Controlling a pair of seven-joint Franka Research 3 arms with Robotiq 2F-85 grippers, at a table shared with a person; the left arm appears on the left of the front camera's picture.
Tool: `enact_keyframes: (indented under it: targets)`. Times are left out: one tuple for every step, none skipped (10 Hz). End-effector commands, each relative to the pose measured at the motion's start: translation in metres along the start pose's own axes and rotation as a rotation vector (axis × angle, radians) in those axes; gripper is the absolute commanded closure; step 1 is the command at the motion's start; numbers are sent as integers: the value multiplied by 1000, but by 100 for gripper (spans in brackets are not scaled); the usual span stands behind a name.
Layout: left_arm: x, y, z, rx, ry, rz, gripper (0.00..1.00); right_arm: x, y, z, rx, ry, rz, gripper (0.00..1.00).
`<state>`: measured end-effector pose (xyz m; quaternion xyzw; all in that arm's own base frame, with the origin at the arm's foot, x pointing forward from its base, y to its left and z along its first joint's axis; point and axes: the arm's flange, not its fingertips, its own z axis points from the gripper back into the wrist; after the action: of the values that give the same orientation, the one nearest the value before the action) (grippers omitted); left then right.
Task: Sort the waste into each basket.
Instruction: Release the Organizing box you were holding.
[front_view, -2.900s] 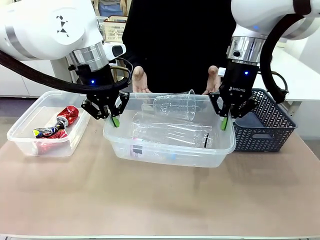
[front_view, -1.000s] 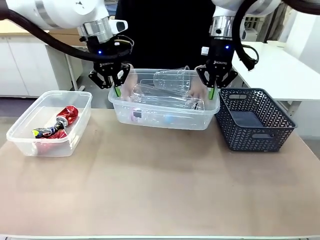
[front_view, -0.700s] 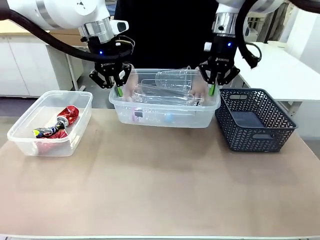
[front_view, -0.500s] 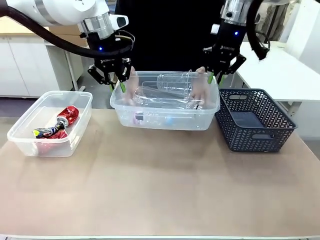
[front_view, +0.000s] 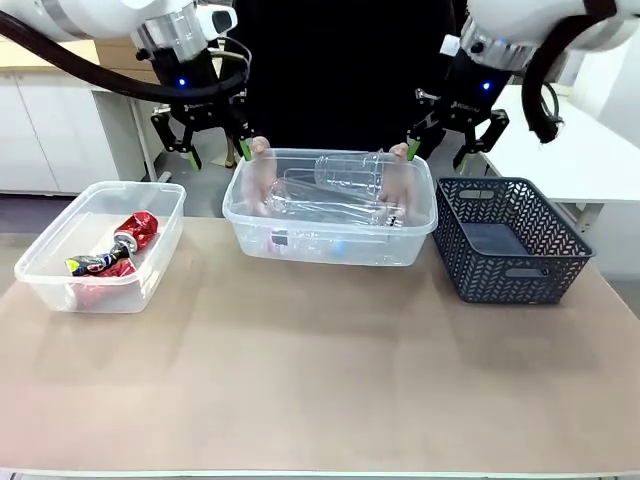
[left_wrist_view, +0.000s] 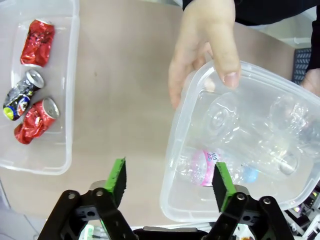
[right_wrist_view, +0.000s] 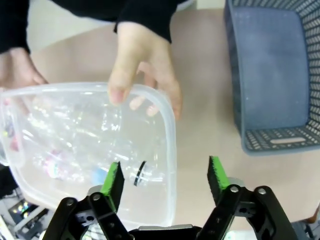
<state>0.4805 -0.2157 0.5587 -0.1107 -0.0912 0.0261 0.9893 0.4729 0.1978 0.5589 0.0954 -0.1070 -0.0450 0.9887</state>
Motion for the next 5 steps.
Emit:
enact_keyframes:
  targets:
    - [-9,10,-7,-38,-9,0,0,-9,-12,-6,45,-10,13,0]
    - [-8,10,-10,-42,16,-2,0,-7,-10,-8,22,26,10,0]
    - [-2,2,-3,-3,-3,5,0,-4,-2,-6,5,1,1,0]
    - [-2,2,-3,-3,-3,5,0,-4,-2,-6,5,1,1,0]
    - [-2,2,-3,-3,-3,5,0,-4,-2,-6,5,1,1,0]
